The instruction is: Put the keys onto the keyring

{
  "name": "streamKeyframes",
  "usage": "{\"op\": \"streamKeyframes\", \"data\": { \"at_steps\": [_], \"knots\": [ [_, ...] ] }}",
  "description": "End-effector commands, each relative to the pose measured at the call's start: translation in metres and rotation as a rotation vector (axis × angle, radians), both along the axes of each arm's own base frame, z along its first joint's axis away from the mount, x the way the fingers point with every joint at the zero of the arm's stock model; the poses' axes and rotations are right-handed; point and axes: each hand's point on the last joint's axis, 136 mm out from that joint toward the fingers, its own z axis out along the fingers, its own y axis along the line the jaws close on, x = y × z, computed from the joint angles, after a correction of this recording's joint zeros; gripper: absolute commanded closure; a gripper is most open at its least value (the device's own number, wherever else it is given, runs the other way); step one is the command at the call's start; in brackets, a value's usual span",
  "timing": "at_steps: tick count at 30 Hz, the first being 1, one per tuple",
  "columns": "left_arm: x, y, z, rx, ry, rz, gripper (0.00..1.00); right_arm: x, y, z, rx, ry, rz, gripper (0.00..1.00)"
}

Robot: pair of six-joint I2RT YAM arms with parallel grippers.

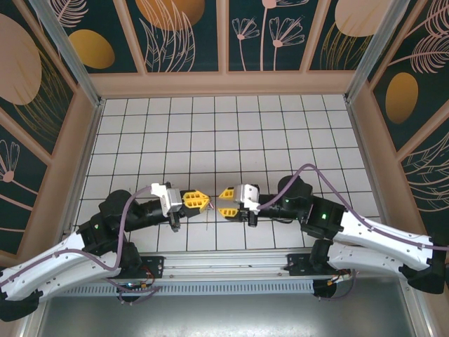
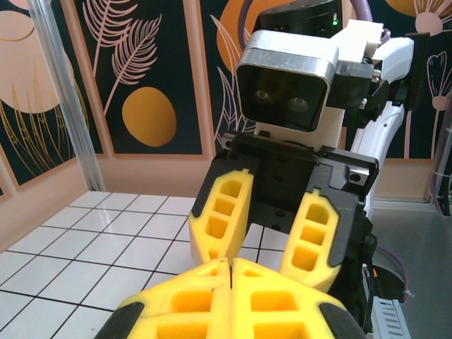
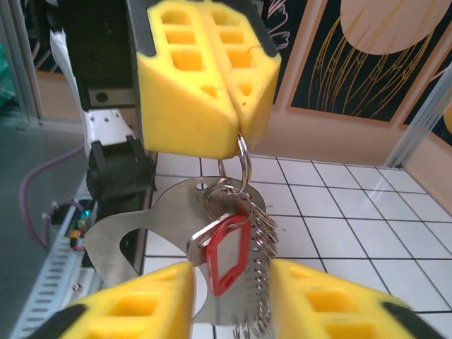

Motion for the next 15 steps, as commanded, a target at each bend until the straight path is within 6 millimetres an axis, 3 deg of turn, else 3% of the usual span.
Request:
{"op": "streamKeyframes", "data": {
  "at_steps": [1,6,15],
  "knots": [
    [-0.005,0.005,0.019,-0.072,-0.024,-0.015,1.00,-0.006,-0.001,0.007,0.062,0.027,0.024,0.58],
    [-0.004,0.005,0.021,-0.075,-0.025,-0.011,1.00,-0.008,0.003,0.004,0.099,0.068,0.040,0.50],
    [-0.002,0.005,0.019,-0.071,-0.018,0.000,1.00,-0.014,0.015,0.003,0.111,0.064,0.097,0.52]
  ]
}}
